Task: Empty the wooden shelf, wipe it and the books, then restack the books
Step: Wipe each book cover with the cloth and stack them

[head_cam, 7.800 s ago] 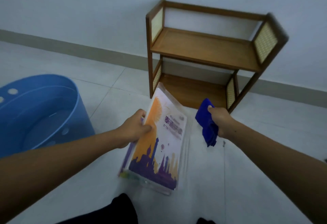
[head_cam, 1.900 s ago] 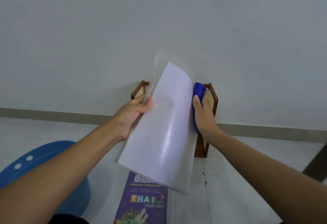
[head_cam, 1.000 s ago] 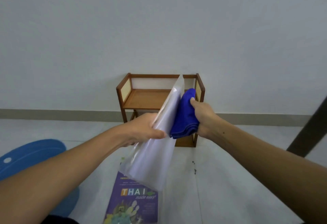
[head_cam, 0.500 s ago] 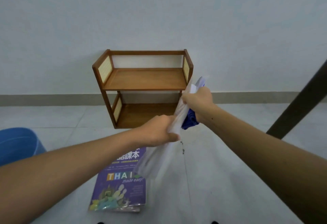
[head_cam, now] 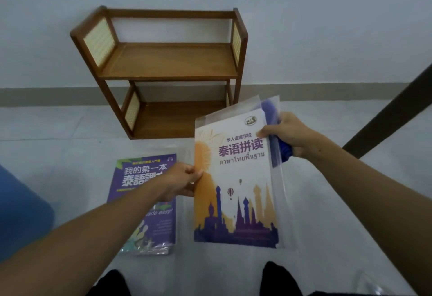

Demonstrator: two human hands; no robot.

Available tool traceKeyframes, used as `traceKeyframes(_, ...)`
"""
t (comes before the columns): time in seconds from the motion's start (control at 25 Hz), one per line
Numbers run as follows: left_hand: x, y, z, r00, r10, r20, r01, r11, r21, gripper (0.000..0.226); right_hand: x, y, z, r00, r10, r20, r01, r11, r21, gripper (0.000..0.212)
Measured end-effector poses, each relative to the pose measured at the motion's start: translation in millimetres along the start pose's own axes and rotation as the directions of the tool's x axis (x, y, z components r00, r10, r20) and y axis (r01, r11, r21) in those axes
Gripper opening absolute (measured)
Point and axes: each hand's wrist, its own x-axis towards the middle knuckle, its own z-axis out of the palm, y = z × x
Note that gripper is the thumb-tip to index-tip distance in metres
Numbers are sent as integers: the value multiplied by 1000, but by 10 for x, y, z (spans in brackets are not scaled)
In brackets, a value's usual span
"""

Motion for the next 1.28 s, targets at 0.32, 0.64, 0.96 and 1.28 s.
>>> traceKeyframes(0.32,514,-398,338,960,35,-278,-10,996,90,30,540,911,232,974,163,-157,-160,987,35,33)
traceKeyframes(0.64,892,-580,325,912,45,-407,81,955,285,28,971,1282,504,973,184,-140,-182,983,24,35)
traceKeyframes(0.96,1077,-718,335,900,101,-424,78,920,384,24,1069,1446,534,960,218,-173,-218,976,21,32)
traceKeyframes(1.28,897,-463,487,926,24,-376,225,766,602,15,906,1263,309,868,166,-467,-221,973,-65,29)
